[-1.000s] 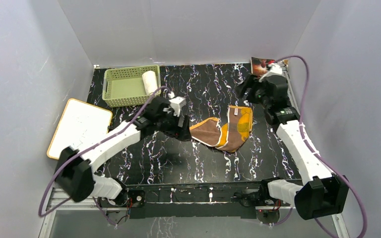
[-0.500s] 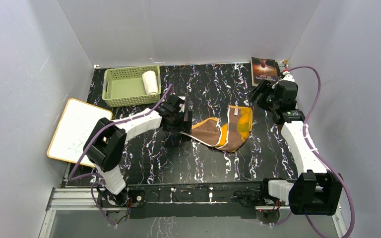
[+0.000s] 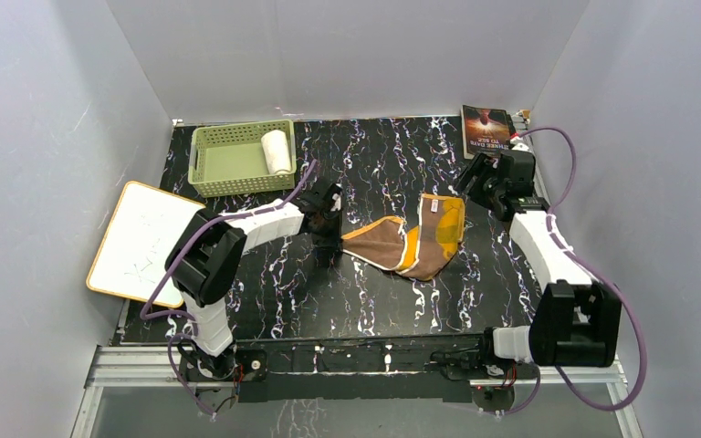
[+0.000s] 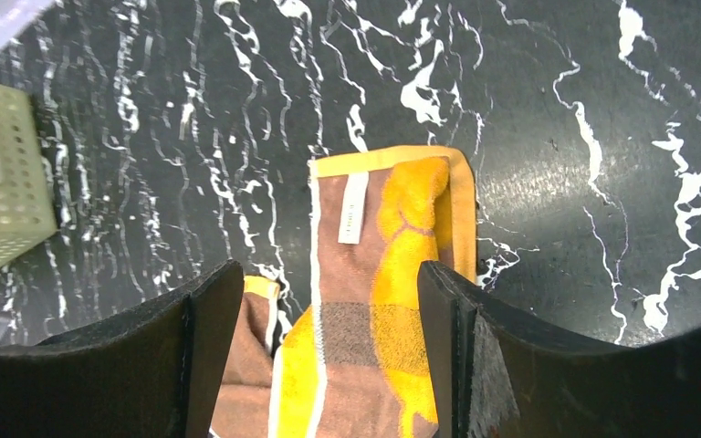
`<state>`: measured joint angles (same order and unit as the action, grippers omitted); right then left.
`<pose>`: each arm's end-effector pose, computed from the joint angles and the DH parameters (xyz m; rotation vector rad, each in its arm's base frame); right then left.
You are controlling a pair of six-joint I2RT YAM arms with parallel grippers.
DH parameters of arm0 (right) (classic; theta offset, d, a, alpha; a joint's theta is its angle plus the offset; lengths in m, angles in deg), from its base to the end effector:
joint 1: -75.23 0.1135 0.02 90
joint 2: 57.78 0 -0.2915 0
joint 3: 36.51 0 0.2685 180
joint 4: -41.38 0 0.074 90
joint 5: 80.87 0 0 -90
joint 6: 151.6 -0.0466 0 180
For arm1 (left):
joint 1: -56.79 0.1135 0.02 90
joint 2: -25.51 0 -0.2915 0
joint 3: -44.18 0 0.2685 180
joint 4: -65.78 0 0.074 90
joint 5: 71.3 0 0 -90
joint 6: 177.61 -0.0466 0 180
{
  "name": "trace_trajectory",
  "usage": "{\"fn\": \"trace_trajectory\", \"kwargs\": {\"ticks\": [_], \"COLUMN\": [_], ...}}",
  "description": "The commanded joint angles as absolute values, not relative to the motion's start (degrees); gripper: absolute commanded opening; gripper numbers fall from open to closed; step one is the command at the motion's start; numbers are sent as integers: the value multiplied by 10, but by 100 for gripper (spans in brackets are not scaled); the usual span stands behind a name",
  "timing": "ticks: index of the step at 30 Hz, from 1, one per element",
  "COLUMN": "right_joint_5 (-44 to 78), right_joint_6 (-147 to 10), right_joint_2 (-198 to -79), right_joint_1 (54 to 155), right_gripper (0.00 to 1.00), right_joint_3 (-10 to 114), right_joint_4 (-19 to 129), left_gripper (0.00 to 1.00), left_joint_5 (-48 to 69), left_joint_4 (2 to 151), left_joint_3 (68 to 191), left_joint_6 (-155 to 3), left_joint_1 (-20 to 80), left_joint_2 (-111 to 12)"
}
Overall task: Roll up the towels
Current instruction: Flatten out the towel at the center of the board.
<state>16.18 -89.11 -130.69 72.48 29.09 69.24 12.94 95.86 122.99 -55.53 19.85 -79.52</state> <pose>0.2989 -0.0086 0.2887 0.5072 2.1455 0.3776 0.3195 -0.2461 0.1763 0.1530 2.6517 -0.5658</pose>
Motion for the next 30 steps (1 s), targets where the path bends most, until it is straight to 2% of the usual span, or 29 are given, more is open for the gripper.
{"fn": "trace_trajectory", "kwargs": {"ticks": [1, 5, 8, 16, 26, 30], "right_joint_5": [140, 42, -4, -34, -46, -41], "right_joint_6": [-876, -817, -795, -748, -741, -744], "right_joint_2": [-1354, -1423, -1489, -1662, -1728, -1729], "right_joint_1": [728, 812, 855, 899, 902, 903], "right_gripper": [67, 69, 67, 56, 54, 40], "right_joint_3": [306, 389, 449, 576, 592, 573], "right_joint_4": [655, 702, 731, 802, 789, 782], "left_gripper": [0, 0, 0, 0, 0, 0], "left_joint_5": [101, 85, 71, 55, 44, 44], "left_joint_4": [949, 948, 952, 961, 969, 976], "left_joint_3": [1222, 1210, 1201, 1179, 1171, 1170], "left_joint_6": [-553, -559, -568, -583, -600, -605], "left_joint_1": [219, 274, 311, 341, 363, 374], "left_joint_2": [-762, -712, -684, -662, -653, -650]}}
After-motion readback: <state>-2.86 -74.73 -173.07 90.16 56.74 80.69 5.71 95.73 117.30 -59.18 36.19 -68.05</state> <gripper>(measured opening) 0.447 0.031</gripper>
